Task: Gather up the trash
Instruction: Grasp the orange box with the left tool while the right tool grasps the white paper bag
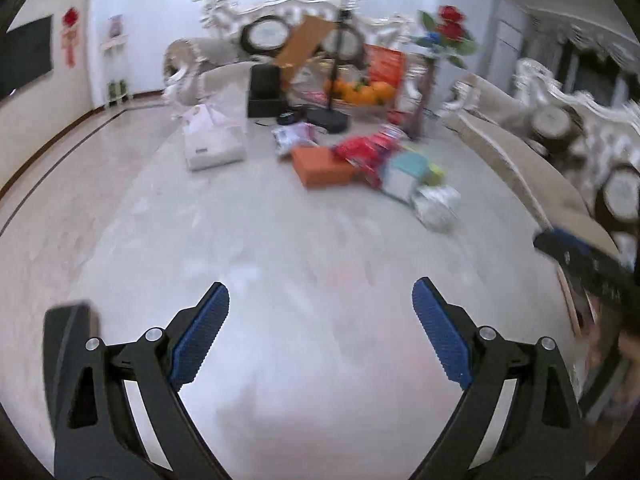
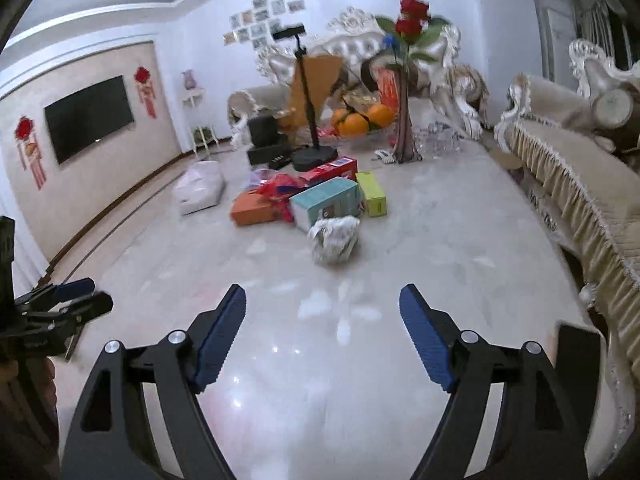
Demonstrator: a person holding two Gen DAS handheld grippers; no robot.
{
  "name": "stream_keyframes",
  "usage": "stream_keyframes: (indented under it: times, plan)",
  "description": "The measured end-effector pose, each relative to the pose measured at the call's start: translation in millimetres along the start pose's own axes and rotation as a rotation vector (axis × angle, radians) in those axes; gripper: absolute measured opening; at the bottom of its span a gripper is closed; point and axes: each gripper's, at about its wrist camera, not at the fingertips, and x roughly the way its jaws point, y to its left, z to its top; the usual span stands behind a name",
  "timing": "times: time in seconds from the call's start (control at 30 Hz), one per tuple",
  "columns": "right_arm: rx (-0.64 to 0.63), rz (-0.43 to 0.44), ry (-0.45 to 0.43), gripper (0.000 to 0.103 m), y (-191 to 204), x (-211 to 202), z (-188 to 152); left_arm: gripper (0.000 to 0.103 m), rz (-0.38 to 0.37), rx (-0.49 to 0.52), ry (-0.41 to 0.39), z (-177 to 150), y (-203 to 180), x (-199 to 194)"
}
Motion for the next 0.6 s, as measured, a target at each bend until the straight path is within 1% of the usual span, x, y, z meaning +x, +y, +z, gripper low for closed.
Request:
stream_keyframes:
  times: [0.07,0.1,0.2,0.27,0.37,0.4,0.47,0.6]
  plan:
    - [-0.01,-0.017,0.026,0.075,3.2,26.9,13.5,0.09,0.023,-0.038,0.008,21.5,5.4,26.0]
    - [-0.012,-0.028,0.04,0.075,4.7,38.7,18.7,0.09,0.052,-0.048,0.011,33.8,6.4,43.5]
    - [0.008,-0.057,0.082,0.075,1.4,69.3,30.1,0.09,0.123,-0.044,-0.001,57.6,-0.9,82.4]
    - [0.024,-0.078,0.111,0.075,-0.6,84.5,33.0,0.09,0.118,-0.076,0.035,72.9,-1.9,112.7]
    - [0.037,-0.082,0.12,0.075,-2.7,96.8,32.9,0.091,0.039,-0.135,0.053,79.1,-6.8,133.3]
    - [0.037,-0.077,0.117,0.075,-2.1,96.7,32.4,0.09,0.036,-0.134,0.052,79.3,-8.9,137.9]
    - [0.035,-0.076,0.122,0.075,-1.4,99.9,32.8,0.091,0.083,-0.104,0.067,80.7,-17.6,153.9]
    - [0.014,-0.071,0.126,0.075,0.6,109.5,34.5,0.091,0.127,-0.054,0.084,82.8,-28.0,175.7]
